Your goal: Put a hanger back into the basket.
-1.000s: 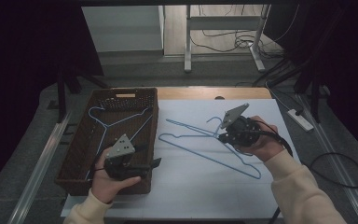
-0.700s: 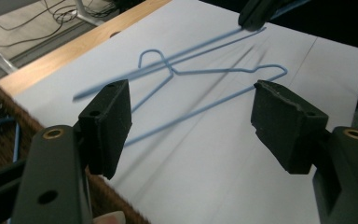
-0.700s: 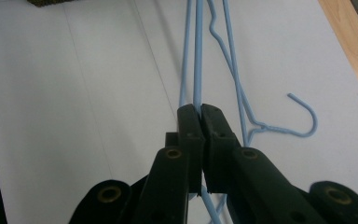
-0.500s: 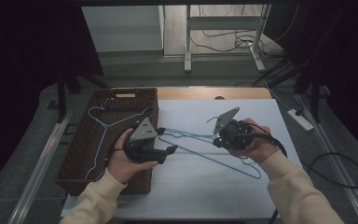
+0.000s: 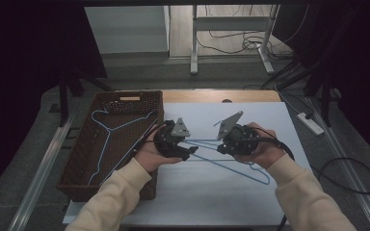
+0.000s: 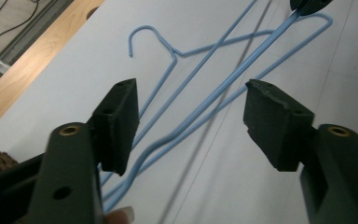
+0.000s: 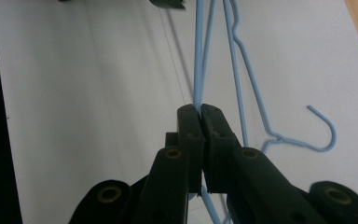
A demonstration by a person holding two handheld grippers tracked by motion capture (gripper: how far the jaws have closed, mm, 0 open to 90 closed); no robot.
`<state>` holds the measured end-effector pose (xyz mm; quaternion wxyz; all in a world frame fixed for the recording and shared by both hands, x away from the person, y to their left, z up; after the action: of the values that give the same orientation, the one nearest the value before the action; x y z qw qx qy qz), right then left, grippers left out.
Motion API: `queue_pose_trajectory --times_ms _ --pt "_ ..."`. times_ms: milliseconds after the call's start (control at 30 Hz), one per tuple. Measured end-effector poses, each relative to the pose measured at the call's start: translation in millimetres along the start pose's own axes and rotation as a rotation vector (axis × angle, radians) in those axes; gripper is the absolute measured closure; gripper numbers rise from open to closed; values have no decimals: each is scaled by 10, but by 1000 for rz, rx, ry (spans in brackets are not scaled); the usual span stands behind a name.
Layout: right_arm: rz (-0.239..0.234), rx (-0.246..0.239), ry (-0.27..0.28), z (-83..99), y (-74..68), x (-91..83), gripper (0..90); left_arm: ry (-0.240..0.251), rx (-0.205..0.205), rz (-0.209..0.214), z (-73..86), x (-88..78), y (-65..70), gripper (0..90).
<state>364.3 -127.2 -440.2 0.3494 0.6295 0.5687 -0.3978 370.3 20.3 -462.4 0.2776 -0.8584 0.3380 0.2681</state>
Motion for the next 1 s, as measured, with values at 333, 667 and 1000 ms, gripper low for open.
queue_pose_trajectory --times_ms 333,667,1000 --pt "-15 -24 -3 -9 -64 -50 881 -64 126 5 37 126 101 672" --pt "-18 -27 55 -33 -18 -119 858 -76 266 15 72 74 198 801" --pt "72 103 274 -107 255 -302 597 -87 300 -21 84 59 220 868"
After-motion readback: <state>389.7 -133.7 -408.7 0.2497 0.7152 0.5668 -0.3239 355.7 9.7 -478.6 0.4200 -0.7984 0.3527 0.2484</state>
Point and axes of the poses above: each handheld gripper's, and its own axes: x roughly forward along the jaws, z roughly out of its underside, y roughly to its right, the point moved 8 cm from there along x, roughly forward along the jaws, and after that the axes turned 12 degrees about -z, right-handed, at the moved point
